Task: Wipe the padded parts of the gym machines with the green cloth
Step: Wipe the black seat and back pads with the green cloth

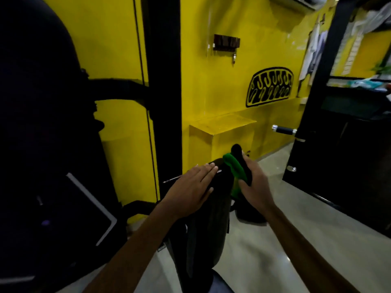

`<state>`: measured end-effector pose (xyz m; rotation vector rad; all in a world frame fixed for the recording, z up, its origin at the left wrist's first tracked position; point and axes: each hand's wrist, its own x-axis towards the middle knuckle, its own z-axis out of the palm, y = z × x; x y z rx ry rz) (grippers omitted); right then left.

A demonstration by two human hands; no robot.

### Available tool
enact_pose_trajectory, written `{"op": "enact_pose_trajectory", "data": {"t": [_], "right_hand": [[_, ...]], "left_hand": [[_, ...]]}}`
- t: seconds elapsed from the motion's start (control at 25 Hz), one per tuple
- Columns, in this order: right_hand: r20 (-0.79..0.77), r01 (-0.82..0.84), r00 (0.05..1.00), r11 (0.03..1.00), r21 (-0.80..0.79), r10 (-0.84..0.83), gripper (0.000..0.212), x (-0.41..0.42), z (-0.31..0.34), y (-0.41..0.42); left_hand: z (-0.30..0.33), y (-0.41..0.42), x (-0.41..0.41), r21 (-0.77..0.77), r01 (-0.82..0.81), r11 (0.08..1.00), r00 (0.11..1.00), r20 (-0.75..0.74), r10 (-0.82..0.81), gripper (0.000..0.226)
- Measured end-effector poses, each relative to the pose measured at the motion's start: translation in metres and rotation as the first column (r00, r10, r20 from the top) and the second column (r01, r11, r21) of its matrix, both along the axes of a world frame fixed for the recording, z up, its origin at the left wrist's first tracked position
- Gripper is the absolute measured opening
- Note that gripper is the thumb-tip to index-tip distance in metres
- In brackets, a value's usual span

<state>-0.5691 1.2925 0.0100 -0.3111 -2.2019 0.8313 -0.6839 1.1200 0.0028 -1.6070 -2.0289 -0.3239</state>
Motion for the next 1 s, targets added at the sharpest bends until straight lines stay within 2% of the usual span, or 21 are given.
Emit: {"op": "enact_pose_trajectory", "data": {"t": [0.12, 0.24, 0.32, 0.44, 0.64, 0.72, 0.8, 0.92, 1.0], "right_hand": [[0.110, -0.157, 0.985, 0.960, 0.232, 0.134, 0.080, -0.007, 0.014, 0.028], [0.282, -0.333, 0.933, 0.839, 0.431, 0.225, 0.082, -0.019, 0.033, 0.048], [0.337, -0.436, 0.896, 0.716, 0.546, 0.288, 0.079, -0.027, 0.046, 0.048], [0.418, -0.535, 0.844, 0.470, 0.702, 0.337, 0.078, -0.043, 0.060, 0.041], [0.588, -0.685, 0.691, 0.121, 0.719, 0.420, 0.078, -0.078, 0.074, 0.012], [0.628, -0.680, 0.639, -0.054, 0.731, 0.445, 0.075, -0.081, 0.078, -0.004], [0.660, -0.666, 0.607, -0.170, 0.726, 0.443, 0.068, -0.083, 0.095, -0.014], [0.658, -0.574, 0.648, -0.322, 0.753, 0.382, 0.067, -0.084, 0.102, -0.039], [0.637, -0.440, 0.739, -0.558, 0.704, 0.221, 0.058, -0.079, 0.081, -0.065]], "left_hand": [[-0.008, 0.000, 0.012, 0.073, -0.101, 0.992, 0.993, 0.066, 0.097, 0.058], [-0.027, 0.002, 0.032, 0.284, -0.280, 0.917, 0.937, 0.288, 0.197, 0.064], [-0.045, 0.005, 0.047, 0.386, -0.370, 0.845, 0.877, 0.445, 0.181, 0.067], [-0.079, 0.018, 0.074, 0.447, -0.492, 0.747, 0.799, 0.573, 0.184, 0.071], [-0.124, 0.050, 0.106, 0.447, -0.684, 0.576, 0.669, 0.699, 0.252, 0.070], [-0.129, 0.057, 0.111, 0.465, -0.709, 0.530, 0.665, 0.692, 0.283, 0.069], [-0.132, 0.060, 0.114, 0.479, -0.723, 0.498, 0.662, 0.686, 0.302, 0.068], [-0.146, 0.063, 0.116, 0.448, -0.771, 0.452, 0.609, 0.726, 0.319, 0.066], [-0.163, 0.064, 0.114, 0.432, -0.801, 0.413, 0.572, 0.755, 0.320, 0.064]]}}
